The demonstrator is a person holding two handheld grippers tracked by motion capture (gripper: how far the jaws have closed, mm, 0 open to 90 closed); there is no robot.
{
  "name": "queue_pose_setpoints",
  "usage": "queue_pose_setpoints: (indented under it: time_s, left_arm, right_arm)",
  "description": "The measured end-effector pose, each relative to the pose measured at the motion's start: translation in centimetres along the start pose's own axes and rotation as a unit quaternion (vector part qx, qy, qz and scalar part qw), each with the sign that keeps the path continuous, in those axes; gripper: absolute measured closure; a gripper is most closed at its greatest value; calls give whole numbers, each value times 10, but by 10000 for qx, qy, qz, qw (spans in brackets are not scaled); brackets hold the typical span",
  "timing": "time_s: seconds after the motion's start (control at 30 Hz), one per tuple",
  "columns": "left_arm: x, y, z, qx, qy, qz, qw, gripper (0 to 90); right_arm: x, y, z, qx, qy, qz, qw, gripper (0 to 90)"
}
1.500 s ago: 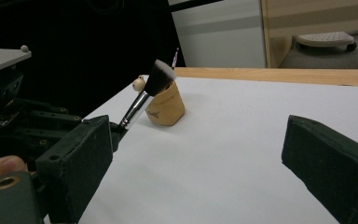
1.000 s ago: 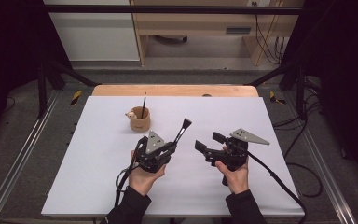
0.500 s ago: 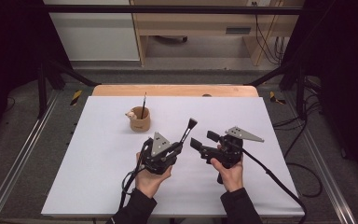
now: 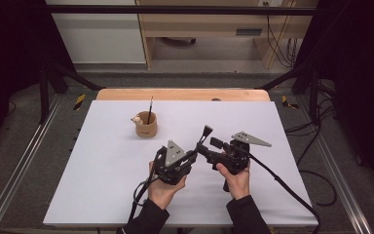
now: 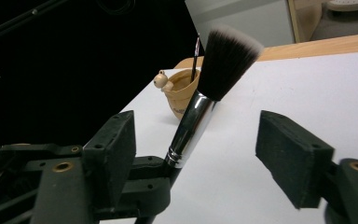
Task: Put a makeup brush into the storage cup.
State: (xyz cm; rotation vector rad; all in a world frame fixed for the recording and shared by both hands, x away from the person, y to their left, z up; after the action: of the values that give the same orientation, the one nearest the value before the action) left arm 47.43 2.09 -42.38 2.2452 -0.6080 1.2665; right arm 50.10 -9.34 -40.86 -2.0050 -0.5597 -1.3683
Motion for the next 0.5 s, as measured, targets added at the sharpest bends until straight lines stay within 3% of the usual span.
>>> queue_pose_setpoints:
  time_s: [0.5]
  left_arm:
    - [-2, 12, 2, -93, 85, -61, 9999, 790]
  right_arm:
    - [1, -1, 1, 141, -12, 245, 9996, 593]
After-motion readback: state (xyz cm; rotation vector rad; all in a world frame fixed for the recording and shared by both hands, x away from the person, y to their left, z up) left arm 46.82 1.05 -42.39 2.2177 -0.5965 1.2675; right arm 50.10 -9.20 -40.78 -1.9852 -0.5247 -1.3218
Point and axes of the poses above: each handheld gripper's, and its own axes: z roughly forward along the jaws, x roughly out of its top, y roughly to its right, the point moved 7 cm from there along z, roughly forward along the jaws, and after that the axes turned 12 degrees about -z, right-handed, at the moved point
